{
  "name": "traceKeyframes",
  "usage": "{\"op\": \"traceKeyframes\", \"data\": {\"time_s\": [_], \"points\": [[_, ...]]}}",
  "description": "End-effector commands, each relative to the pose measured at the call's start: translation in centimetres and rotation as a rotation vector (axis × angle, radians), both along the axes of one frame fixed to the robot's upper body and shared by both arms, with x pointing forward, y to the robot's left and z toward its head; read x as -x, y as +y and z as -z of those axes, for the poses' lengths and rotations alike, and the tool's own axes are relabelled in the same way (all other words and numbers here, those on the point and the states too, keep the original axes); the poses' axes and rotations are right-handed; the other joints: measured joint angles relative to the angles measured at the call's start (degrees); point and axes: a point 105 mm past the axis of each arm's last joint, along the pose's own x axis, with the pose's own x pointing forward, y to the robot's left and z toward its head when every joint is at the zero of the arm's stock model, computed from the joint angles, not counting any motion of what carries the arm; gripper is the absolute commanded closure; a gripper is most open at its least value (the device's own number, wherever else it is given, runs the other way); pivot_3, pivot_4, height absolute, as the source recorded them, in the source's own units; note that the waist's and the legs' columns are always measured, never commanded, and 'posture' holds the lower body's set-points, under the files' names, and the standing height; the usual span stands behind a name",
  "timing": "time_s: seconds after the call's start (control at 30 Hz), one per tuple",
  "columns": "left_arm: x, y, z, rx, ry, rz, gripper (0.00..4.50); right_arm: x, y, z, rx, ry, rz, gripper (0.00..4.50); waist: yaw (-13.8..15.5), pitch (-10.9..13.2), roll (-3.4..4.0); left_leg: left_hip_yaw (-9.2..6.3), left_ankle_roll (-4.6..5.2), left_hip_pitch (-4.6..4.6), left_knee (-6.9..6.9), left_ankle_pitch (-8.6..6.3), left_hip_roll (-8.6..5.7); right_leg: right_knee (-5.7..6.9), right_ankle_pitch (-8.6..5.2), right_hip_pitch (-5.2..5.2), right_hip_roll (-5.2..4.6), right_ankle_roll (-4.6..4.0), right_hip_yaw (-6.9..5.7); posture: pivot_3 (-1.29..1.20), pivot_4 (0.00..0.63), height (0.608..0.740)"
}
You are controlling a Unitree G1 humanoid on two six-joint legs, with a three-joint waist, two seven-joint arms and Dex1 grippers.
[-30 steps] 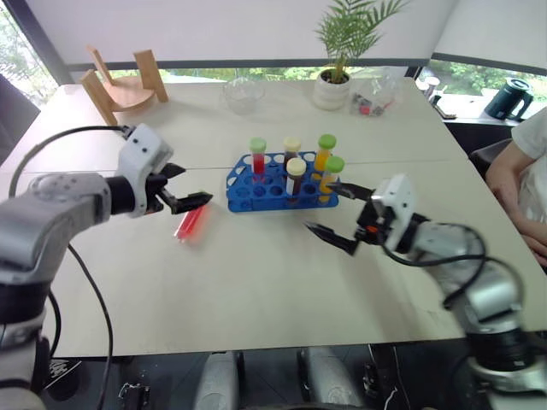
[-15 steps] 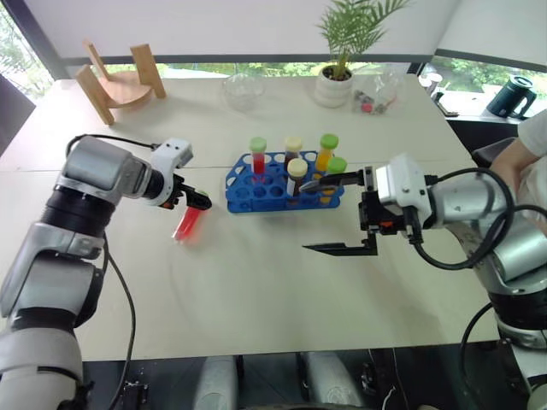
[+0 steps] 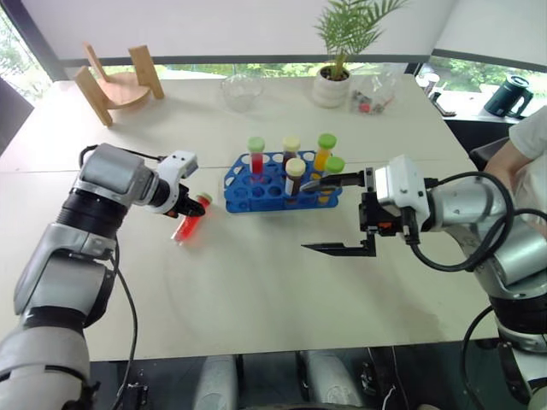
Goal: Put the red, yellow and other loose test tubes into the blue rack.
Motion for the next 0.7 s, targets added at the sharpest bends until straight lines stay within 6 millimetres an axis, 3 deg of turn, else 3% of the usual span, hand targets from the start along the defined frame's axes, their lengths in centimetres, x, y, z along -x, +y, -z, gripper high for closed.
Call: {"op": "traceKeyframes", "data": {"time_s": [0.03, 0.13, 0.2, 0.27, 0.43, 0.7], "points": [[-0.1, 1.3, -3.9, 0.067, -0.129, -0.022, 3.68, 0.3, -0.5, -0.8, -0.014, -0.039, 0.029, 0.00, 0.00, 0.00, 0.00, -0.01, 0.00, 0.00, 0.00, 0.00, 0.00, 0.00, 0.00, 0.00, 0.01, 0.00, 0.00, 0.00, 0.150, 0.740], [0.2, -1.5, -10.9, 0.358, -0.494, 0.189, 3.68, 0.4, -0.7, -0.1, -0.045, -0.013, 0.077, 0.00, 0.52, 0.01, -0.01, -0.01, 0.00, -0.01, -0.01, 0.00, 0.01, 0.01, 0.00, -0.01, -0.04, 0.00, -0.02, 0.00, 0.150, 0.740], [1.5, -2.6, -13.6, 0.512, -0.653, 0.280, 3.68, 0.5, -0.8, 0.3, -0.071, 0.006, 0.108, 0.00, 1.28, 0.01, -0.01, 0.02, -0.05, -0.03, 0.01, 0.02, 0.00, 0.00, 0.00, -0.01, -0.17, -0.01, -0.07, 0.00, 0.150, 0.740], [2.3, -3.5, -14.8, 0.634, -0.784, 0.320, 3.68, 0.3, -0.8, 0.5, -0.093, 0.015, 0.136, 0.00, 1.66, -0.02, 0.03, 0.09, -0.07, -0.01, 0.03, 0.03, -0.05, -0.02, 0.01, 0.03, -0.27, 0.01, -0.06, 0.00, 0.150, 0.740], [3.0, -6.9, -13.4, 0.723, -1.026, 0.368, 3.68, -0.2, -0.5, 0.4, -0.154, 0.012, 0.197, 0.00, 1.87, -0.02, -0.01, 0.09, -0.10, 0.16, 0.20, 0.05, -0.09, -0.01, 0.05, 0.30, -0.29, 0.04, -0.06, 0.00, 0.150, 0.740], [1.5, -10.9, -8.0, 0.693, -1.139, 0.390, 3.68, -0.3, -0.1, 0.7, -0.173, 0.011, 0.226, 0.00, 1.84, -0.03, 0.00, 0.06, -0.12, 0.14, 0.28, 0.06, -0.10, -0.04, 0.14, 0.33, -0.21, 0.14, -0.04, 0.00, 0.150, 0.740]]}}
